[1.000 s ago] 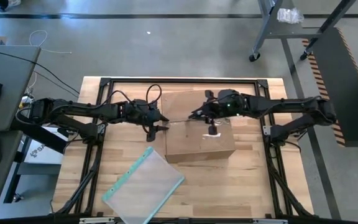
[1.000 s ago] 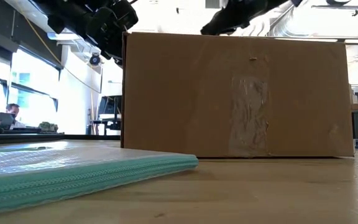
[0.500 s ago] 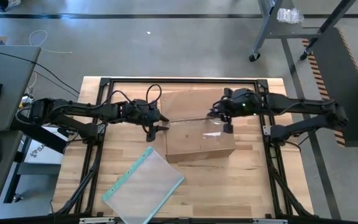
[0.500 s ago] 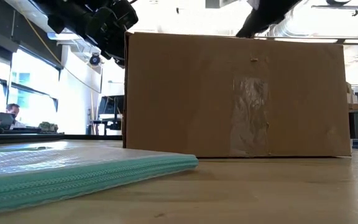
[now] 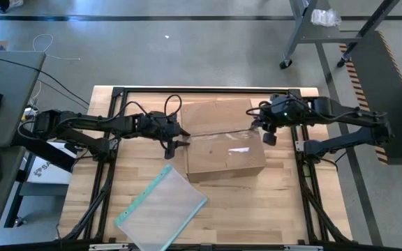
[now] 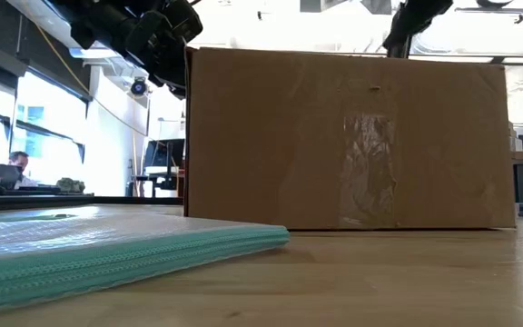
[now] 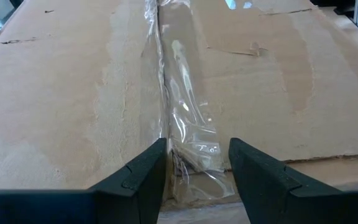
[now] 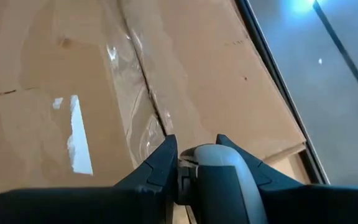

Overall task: Unpack boxes
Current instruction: Open the cardboard box using the black cutter

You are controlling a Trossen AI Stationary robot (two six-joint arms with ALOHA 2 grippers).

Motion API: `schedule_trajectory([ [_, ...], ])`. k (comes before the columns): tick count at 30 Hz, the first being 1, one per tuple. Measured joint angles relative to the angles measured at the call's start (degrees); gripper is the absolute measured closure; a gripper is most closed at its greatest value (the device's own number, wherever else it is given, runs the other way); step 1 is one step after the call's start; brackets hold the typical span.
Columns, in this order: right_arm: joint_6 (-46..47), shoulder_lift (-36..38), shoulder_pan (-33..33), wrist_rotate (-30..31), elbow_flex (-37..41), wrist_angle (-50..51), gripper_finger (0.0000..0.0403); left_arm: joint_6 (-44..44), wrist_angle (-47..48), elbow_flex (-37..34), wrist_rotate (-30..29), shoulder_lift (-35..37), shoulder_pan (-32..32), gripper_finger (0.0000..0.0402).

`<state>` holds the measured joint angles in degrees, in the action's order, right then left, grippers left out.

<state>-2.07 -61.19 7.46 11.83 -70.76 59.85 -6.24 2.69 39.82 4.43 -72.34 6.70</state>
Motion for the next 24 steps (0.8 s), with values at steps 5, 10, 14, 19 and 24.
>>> schedule_trajectory([
  [5, -0.73, 0.16, -0.01, 5.8, -4.47, 9.28, 0.0331, 0.02, 1.03, -0.01, 0.36, 0.13, 0.0, 0.0243],
  [10, 1.64, 1.05, -1.54, 12.62, -8.26, 11.4, 0.0331, 0.04, 1.12, -0.01, 0.37, 0.13, 0.0, 0.0243],
  [14, 1.31, 3.45, -3.07, 8.76, -5.68, 2.15, 0.0331, 0.16, 0.54, -0.04, 0.36, 0.2, 0.0, 0.0243],
  [19, -2.57, 6.02, -4.99, 1.79, 3.05, -16.84, 0.0331, -0.7, -3.8, -0.74, 0.0, 3.94, -0.35, 0.0243],
  [24, -5.01, 6.17, -5.61, -4.81, 14.13, -43.88, 0.0331, -2.05, -8.99, -0.42, 0.24, 11.37, -0.52, 0.0243],
])
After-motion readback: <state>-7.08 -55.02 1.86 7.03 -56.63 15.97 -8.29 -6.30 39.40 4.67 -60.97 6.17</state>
